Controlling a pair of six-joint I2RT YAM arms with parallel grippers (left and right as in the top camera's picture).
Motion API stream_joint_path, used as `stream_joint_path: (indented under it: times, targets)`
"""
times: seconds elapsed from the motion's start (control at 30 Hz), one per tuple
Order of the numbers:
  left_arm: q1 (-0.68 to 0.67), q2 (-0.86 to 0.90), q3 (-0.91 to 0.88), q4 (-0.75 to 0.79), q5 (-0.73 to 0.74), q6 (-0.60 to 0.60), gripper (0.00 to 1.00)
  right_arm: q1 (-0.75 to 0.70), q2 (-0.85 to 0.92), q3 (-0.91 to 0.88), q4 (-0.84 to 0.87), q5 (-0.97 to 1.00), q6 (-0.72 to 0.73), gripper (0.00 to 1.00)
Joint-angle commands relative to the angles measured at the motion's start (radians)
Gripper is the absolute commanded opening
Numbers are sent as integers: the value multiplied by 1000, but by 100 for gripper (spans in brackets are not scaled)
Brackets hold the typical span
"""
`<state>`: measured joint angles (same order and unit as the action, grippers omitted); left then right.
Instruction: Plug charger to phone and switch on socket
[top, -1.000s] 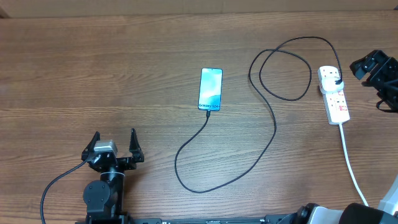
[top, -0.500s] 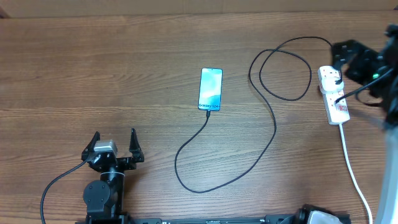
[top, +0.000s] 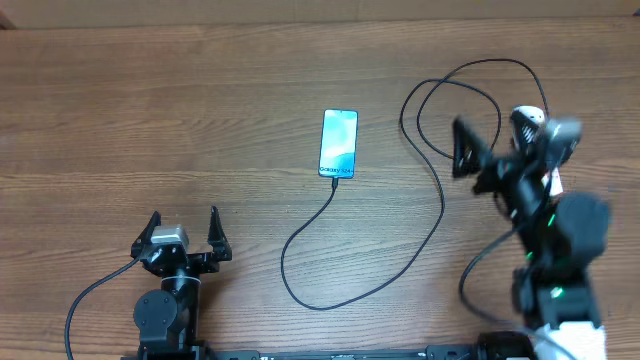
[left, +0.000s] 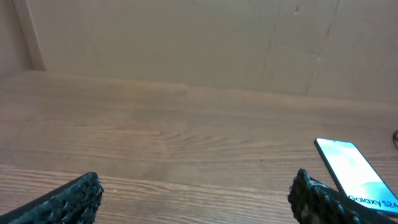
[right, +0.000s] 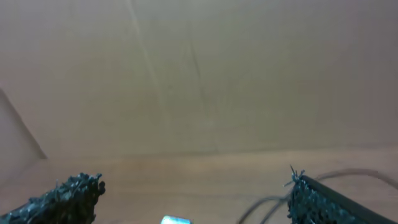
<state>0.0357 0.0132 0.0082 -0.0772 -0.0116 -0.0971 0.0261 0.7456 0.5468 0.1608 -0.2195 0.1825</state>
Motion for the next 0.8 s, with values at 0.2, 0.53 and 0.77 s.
stream_joint_path:
  times: [0.2, 0.53, 0.77]
  targets:
    - [11, -10, -3, -1, 10, 19, 100, 64, -277, -399, 152, 117, -15, 100]
    - [11, -10, -3, -1, 10, 19, 100, 64, -541, -526, -27, 160, -34, 100]
    - [11, -10, -3, -1, 10, 19, 100, 64, -668, -539, -169, 201, -34, 100]
